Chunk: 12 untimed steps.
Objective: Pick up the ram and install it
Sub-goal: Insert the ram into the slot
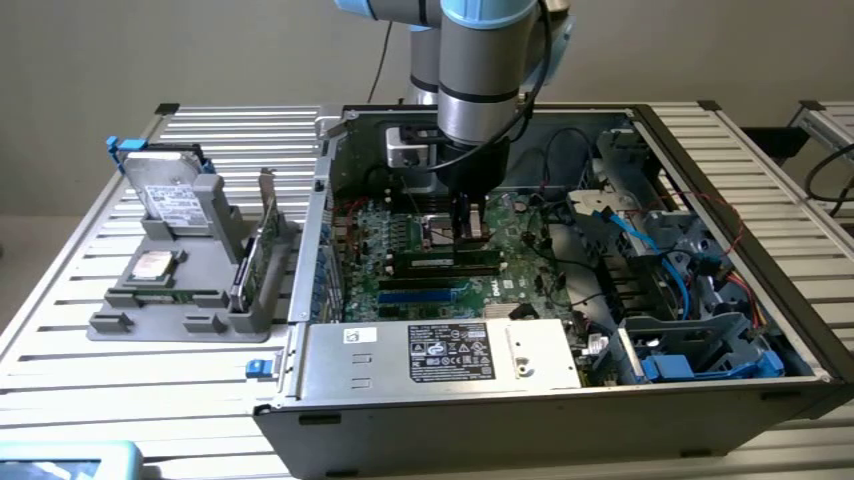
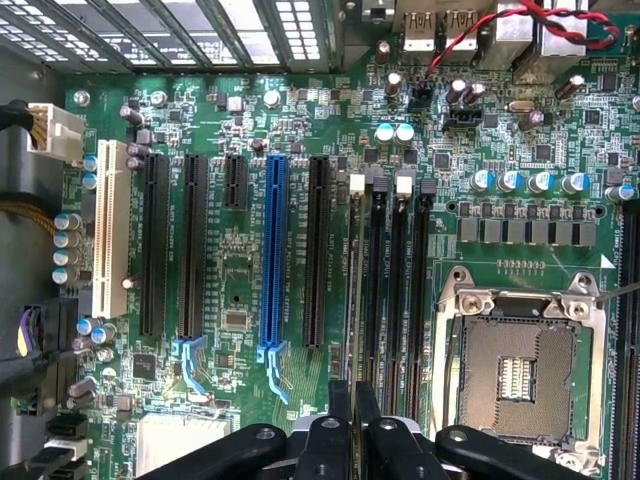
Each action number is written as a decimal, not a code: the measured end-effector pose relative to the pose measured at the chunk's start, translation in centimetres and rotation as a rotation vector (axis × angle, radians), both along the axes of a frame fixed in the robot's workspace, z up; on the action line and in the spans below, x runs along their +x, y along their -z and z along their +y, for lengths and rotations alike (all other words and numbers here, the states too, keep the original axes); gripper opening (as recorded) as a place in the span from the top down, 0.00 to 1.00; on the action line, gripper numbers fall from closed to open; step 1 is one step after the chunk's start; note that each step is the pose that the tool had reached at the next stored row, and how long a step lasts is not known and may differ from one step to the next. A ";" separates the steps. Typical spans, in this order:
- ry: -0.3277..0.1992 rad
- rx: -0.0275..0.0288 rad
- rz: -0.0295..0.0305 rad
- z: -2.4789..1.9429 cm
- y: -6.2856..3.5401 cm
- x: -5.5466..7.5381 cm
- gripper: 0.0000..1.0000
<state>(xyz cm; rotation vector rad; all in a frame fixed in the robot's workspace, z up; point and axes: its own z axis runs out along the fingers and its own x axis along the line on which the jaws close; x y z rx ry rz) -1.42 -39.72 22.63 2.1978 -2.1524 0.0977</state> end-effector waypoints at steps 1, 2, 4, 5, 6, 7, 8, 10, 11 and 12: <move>-0.001 -0.0001 0.0000 0.00 0.00 0.0 0.86; -0.001 -0.0002 0.0001 0.00 0.00 0.0 0.86; -0.002 -0.0001 0.0000 -0.01 0.01 0.0 0.86; -0.002 -0.0002 0.0001 -0.01 0.01 0.0 0.86; -0.002 -0.0001 0.0000 0.00 0.03 0.0 0.86; -0.003 0.0000 0.0000 0.00 0.04 0.0 0.86; -0.003 -0.0001 0.0000 0.00 0.05 0.0 0.86; -0.003 0.0000 0.0000 0.00 0.08 0.0 0.86; -0.004 0.0000 0.0000 0.00 0.09 0.0 0.86; -0.004 -0.0001 0.0000 0.00 0.10 0.0 0.86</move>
